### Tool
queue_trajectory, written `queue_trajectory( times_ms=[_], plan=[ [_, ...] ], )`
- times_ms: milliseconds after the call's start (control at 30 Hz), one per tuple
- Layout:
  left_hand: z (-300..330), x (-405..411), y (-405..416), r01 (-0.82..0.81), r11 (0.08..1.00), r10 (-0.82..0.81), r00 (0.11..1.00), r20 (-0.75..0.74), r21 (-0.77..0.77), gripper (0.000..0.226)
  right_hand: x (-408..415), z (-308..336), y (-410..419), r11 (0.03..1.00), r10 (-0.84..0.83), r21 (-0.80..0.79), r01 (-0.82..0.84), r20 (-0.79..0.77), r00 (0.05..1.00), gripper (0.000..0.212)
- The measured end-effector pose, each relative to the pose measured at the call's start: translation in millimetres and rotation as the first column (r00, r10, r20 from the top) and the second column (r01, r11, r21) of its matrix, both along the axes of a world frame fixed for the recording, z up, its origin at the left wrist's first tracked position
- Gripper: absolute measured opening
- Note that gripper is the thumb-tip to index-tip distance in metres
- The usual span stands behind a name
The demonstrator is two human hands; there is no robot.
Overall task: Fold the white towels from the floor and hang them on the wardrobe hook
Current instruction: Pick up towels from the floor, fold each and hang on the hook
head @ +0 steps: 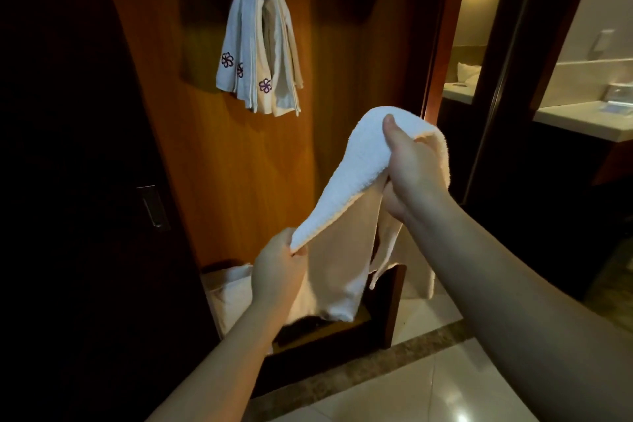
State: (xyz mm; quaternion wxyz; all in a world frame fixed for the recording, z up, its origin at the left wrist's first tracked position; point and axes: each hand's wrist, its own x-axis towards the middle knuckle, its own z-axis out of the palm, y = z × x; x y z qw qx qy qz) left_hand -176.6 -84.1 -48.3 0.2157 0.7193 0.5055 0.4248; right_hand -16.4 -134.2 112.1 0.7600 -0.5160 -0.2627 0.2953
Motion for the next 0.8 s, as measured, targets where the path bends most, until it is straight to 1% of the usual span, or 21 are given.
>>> queue_trajectory(
  times_ms=[133, 233, 300, 367, 433, 533, 567, 600, 633, 667, 700, 733, 767, 800],
  plan=[
    [-15.1, -8.1, 22.3, -0.053, 0.997, 0.059, 0.990, -0.127, 0.056, 0.009, -1.3, 3.1, 7.8, 0.999, -0.026, -0.037, 0.025, -0.050, 0.998, 0.031],
    [-18.0, -21.2, 33.9, -0.090, 0.995, 0.095, 0.986, -0.135, 0.042, 0.009, 5.5, 2.4, 14.0, 0.999, -0.045, -0.025, 0.042, -0.104, 0.994, 0.029],
    [-18.1, -31.0, 38.0, -0.112, 0.993, 0.116, 0.984, -0.136, 0.034, 0.013, 13.7, 0.7, 17.2, 0.998, -0.062, -0.018, 0.060, -0.153, 0.986, 0.027],
    [-17.9, -40.7, 42.1, -0.147, 0.989, 0.150, 0.975, -0.165, 0.030, 0.018, 22.1, -2.0, 20.3, 0.997, -0.075, -0.019, 0.073, -0.196, 0.978, 0.027],
    [-20.1, -52.6, 48.1, -0.181, 0.983, 0.180, 0.963, -0.202, 0.011, 0.015, 30.7, -4.5, 22.6, 0.996, -0.086, -0.005, 0.087, -0.236, 0.968, 0.031],
    [-23.7, -73.9, 55.6, -0.156, 0.988, 0.146, 0.951, -0.272, -0.015, 0.008, 42.3, -4.3, 25.3, 0.995, -0.101, -0.005, 0.103, -0.279, 0.955, 0.041],
    [-23.0, -80.2, 58.9, -0.130, 0.991, 0.115, 0.952, -0.284, -0.034, 0.007, 45.3, -3.9, 26.4, 0.993, -0.112, -0.015, 0.113, -0.301, 0.947, 0.045],
    [-21.0, -86.1, 61.8, -0.102, 0.993, 0.083, 0.960, -0.266, -0.059, 0.013, 48.3, -3.1, 27.4, 0.992, -0.123, -0.024, 0.122, -0.325, 0.937, 0.047],
    [-17.2, -91.0, 64.0, -0.074, 0.993, 0.053, 0.977, -0.206, -0.093, 0.020, 51.2, -2.3, 29.1, 0.991, -0.133, -0.030, 0.131, -0.350, 0.927, 0.046],
    [-10.9, -95.5, 65.2, -0.036, 0.991, 0.024, 0.996, -0.091, -0.132, 0.024, 54.2, -1.1, 30.8, 0.990, -0.140, -0.031, 0.139, -0.372, 0.918, 0.044],
    [-1.3, -99.5, 65.6, 0.007, 0.987, 0.002, 0.998, 0.059, -0.159, 0.023, 57.6, -0.1, 32.8, 0.989, -0.142, -0.023, 0.145, -0.391, 0.909, 0.042],
    [10.2, -103.4, 65.8, 0.055, 0.986, -0.018, 0.974, 0.225, -0.156, 0.021, 61.2, 1.3, 34.5, 0.989, -0.140, -0.010, 0.148, -0.404, 0.904, 0.040],
    [23.8, -107.4, 65.2, 0.103, 0.987, -0.049, 0.924, 0.380, -0.122, 0.023, 64.9, 2.8, 36.2, 0.988, -0.137, 0.004, 0.152, -0.410, 0.902, 0.039],
    [37.3, -111.5, 65.1, 0.149, 0.987, -0.098, 0.848, 0.521, -0.056, 0.027, 68.6, 4.5, 37.4, 0.988, -0.136, 0.017, 0.156, -0.411, 0.901, 0.039]
  ],
)
